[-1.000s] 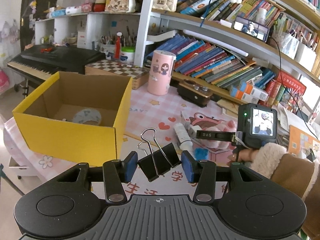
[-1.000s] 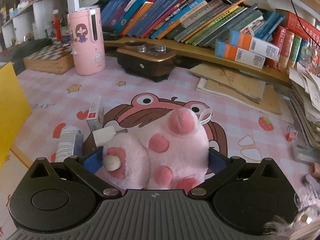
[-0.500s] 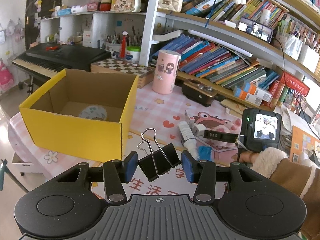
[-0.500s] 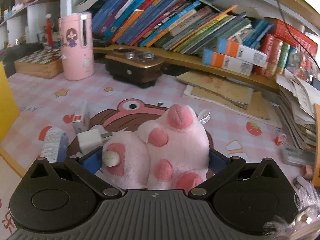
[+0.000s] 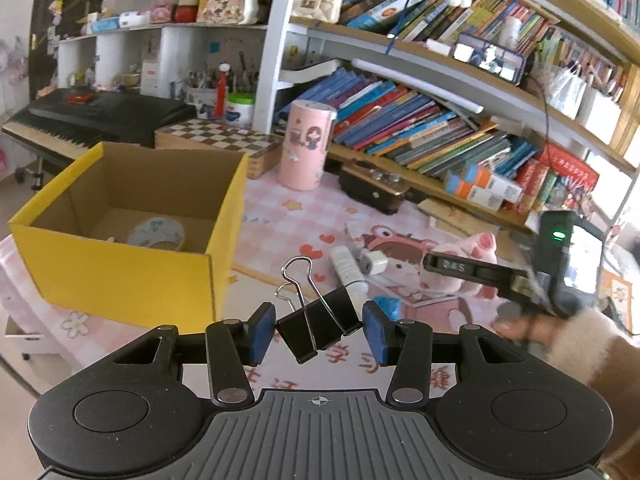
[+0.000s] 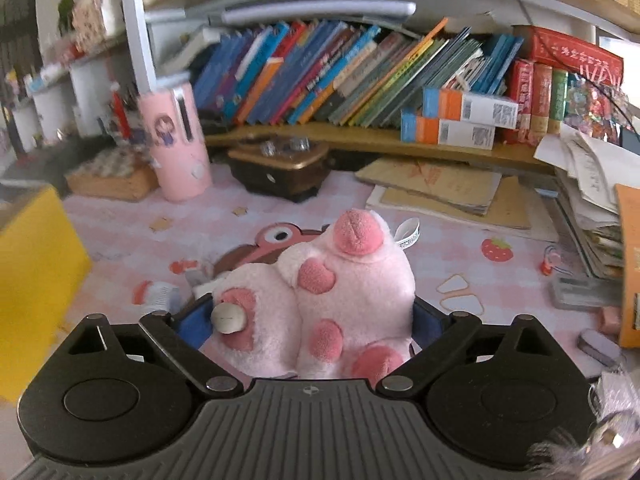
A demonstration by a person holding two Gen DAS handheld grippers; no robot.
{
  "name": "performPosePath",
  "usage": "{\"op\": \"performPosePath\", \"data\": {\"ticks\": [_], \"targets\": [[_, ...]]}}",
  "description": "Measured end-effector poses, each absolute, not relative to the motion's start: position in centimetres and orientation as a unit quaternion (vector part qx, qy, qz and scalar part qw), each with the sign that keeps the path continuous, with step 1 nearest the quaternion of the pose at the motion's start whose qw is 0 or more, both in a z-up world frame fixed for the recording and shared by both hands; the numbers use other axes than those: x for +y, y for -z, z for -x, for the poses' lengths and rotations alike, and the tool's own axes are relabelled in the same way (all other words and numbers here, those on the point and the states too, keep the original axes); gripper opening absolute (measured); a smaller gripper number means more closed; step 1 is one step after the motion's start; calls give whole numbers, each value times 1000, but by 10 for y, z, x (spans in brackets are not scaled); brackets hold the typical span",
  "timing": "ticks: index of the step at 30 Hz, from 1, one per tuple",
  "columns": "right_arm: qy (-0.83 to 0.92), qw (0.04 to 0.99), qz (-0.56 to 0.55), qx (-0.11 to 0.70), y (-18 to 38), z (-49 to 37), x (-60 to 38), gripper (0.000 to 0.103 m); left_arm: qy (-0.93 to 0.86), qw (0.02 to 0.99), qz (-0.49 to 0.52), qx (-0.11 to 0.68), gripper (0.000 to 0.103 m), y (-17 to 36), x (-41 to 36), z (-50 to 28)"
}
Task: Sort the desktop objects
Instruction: 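Carry the clip with the left tool while the right tool carries the pig to the yellow box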
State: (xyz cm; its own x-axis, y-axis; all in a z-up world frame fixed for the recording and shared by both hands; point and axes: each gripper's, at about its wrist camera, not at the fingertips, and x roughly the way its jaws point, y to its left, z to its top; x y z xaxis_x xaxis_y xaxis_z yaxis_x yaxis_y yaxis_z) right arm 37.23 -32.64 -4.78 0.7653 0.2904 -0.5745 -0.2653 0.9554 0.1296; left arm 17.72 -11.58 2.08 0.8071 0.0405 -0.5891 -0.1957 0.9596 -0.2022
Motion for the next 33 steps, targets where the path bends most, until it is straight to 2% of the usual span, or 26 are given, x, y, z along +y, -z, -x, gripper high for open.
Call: {"op": "performPosePath", "data": {"ticks": [8,13,18,33], "targets": [[-205,936,-9,285,-2,-300,-343,96,-18,948,152,278,46,-31,-106,-171],[-219,930,-7,296,-18,-261,-342,96,14,950,157,268,46,-38,-97,-163],[-216,925,-21,312,-21,-226,-325,96,39,950,159,268,46,-40,-83,-152],[-229,907,25,351,-6,-148,-233,96,43,937,193,289,46,-22,-6,-87]]}}
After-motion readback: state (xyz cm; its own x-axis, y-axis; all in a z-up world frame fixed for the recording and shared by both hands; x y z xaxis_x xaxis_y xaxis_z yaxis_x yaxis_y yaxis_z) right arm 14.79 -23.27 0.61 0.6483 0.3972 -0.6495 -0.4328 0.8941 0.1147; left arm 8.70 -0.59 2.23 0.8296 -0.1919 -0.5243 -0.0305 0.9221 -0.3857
